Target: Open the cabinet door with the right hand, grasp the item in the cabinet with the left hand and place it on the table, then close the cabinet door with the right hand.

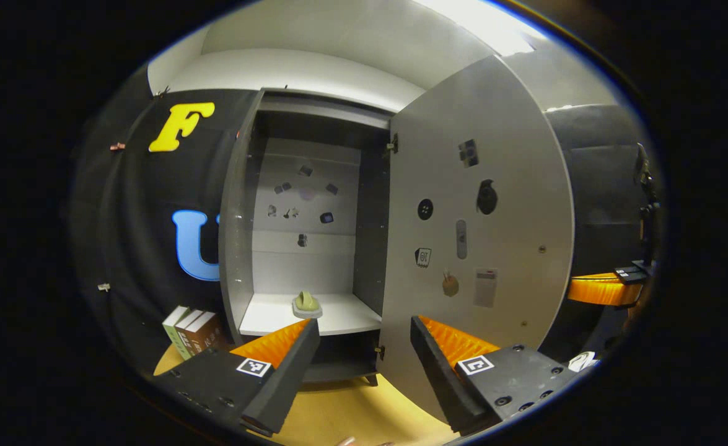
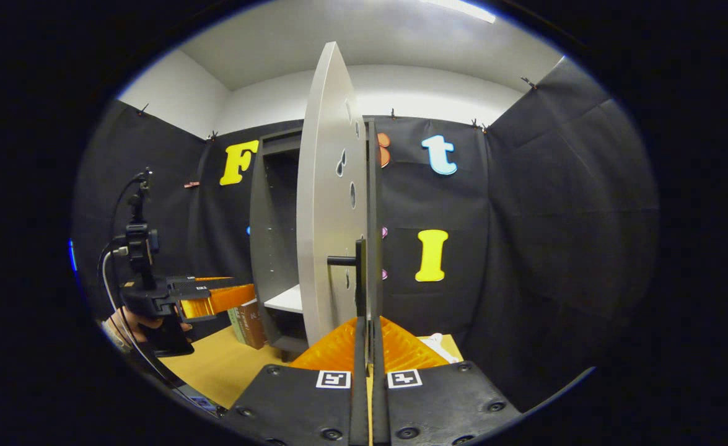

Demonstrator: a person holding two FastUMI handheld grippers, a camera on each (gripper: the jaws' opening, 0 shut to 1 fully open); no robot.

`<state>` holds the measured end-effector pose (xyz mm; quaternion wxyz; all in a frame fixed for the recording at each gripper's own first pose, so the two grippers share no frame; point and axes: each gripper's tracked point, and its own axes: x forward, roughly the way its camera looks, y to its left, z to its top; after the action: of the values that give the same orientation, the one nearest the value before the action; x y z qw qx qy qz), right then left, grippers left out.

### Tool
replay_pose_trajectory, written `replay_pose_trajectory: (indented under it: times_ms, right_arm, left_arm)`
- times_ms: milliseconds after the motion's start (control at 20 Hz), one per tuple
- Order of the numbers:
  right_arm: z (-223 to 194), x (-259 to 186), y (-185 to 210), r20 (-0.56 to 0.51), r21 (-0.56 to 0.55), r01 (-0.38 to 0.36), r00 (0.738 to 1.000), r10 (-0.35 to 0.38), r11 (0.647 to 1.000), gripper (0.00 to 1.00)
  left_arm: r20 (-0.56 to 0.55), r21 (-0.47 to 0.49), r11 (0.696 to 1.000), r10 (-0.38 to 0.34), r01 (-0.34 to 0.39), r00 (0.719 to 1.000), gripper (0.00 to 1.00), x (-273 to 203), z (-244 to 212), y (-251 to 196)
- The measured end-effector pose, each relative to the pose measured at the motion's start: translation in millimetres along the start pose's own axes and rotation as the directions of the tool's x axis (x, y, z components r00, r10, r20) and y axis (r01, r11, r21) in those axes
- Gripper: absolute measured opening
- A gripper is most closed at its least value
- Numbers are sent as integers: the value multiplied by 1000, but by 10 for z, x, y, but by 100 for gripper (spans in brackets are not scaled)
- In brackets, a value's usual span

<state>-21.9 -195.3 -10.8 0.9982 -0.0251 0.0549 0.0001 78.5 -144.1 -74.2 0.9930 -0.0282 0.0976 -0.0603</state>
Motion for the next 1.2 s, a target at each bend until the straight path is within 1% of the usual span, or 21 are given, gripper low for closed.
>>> replay_pose_trajectory:
  times_ms: [50,150,200,300,350,400,450,500,550,650,800,900,950,1000,1150,1200]
  right_arm:
    - [-9,-15,-59,-2,-14,27,1000,-27,1000,6]
    - [20,-110,-240,27,-40,109,994,-108,993,12]
    - [62,-113,-354,48,-49,147,988,-145,988,22]
    - [118,-68,-519,89,-70,188,979,-182,980,49]
    - [207,-23,-590,130,-92,195,975,-183,976,62]
    - [305,40,-726,174,-120,224,964,-202,967,71]
    - [383,117,-876,207,-142,258,952,-227,955,77]
    - [404,209,-964,225,-152,269,947,-231,951,87]
    - [396,319,-1010,231,-150,258,948,-220,954,89]
    - [276,523,-1177,204,-129,257,952,-228,958,89]
    - [72,774,-1388,138,-152,240,966,-219,959,95]
    - [-12,920,-1457,119,-155,229,970,-212,961,96]
    - [-66,991,-1506,104,-157,224,972,-210,962,96]
    - [-81,1034,-1574,101,-159,227,972,-213,961,96]
    - [-141,1186,-1696,89,-142,229,972,-218,963,96]
    - [-168,1234,-1742,82,-134,231,972,-222,964,96]
  left_arm:
    - [-12,-10,1000,-13,13,1000,94,112,-2,75]
    - [-36,-15,1000,-8,7,999,95,356,-17,273]
    - [-49,-15,1000,19,-19,999,95,481,-17,409]
    - [-80,-20,1000,14,-15,997,94,840,-38,514]
    - [-94,-12,1000,13,-15,995,92,1017,-28,579]
    - [-108,4,1000,31,-30,994,92,1198,-10,661]
    - [-120,19,998,54,-52,991,92,1380,-25,763]
    - [-132,25,997,71,-68,989,92,1578,-48,837]
    - [-146,23,997,79,-76,986,92,1779,-82,886]
    - [-177,12,996,86,-85,980,92,2132,-145,983]
    - [-239,29,991,131,-128,962,89,2554,-292,1215]
    - [-276,7,987,154,-158,949,87,2783,-400,1351]
    - [-296,-4,987,151,-159,943,86,2890,-455,1395]
    - [-321,-6,987,151,-162,935,82,2976,-518,1441]
    - [-361,39,982,186,-184,914,79,3179,-600,1594]
    - [-369,48,981,192,-188,909,76,3241,-615,1615]
